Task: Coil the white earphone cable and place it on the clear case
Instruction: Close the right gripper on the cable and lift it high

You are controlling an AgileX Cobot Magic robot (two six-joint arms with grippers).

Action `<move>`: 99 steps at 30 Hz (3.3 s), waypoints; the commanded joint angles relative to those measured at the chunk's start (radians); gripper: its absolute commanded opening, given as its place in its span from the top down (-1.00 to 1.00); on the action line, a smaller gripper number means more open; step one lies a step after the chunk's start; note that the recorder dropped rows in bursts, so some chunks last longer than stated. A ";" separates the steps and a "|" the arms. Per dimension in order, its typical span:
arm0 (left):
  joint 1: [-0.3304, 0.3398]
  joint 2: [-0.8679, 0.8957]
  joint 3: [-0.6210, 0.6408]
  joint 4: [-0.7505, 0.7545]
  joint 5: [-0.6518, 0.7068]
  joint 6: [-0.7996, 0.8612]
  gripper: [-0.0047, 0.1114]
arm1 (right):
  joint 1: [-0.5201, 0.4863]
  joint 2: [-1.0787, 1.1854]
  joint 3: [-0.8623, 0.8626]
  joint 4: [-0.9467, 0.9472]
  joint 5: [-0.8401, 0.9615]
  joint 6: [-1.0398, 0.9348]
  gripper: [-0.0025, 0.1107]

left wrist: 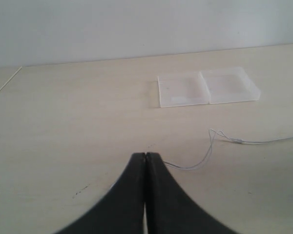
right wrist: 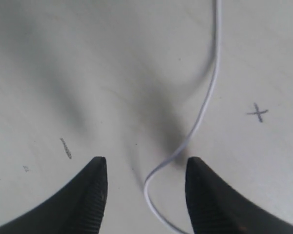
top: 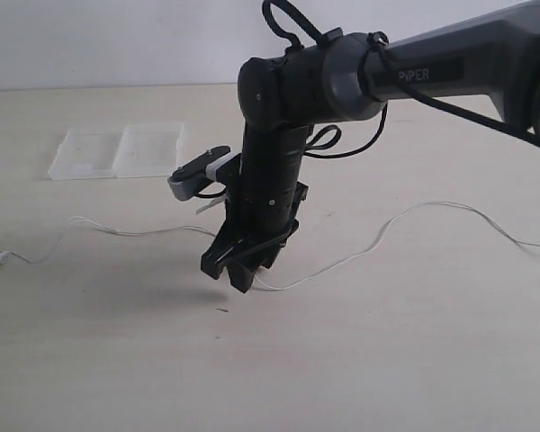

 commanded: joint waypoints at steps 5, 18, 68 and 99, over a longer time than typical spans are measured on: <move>-0.006 -0.006 0.000 0.005 -0.005 -0.005 0.92 | 0.003 0.019 -0.008 -0.004 0.005 0.011 0.21; -0.006 -0.006 0.000 0.005 -0.005 -0.005 0.92 | 0.003 -0.065 -0.008 -0.253 -0.010 0.260 0.96; -0.006 -0.006 0.000 0.044 -0.262 -0.005 0.92 | 0.003 -0.540 -0.576 -0.562 0.197 0.331 0.96; -0.006 -0.006 0.000 0.072 -0.344 -0.009 0.92 | 0.003 -0.731 -0.576 -0.347 0.175 0.303 0.96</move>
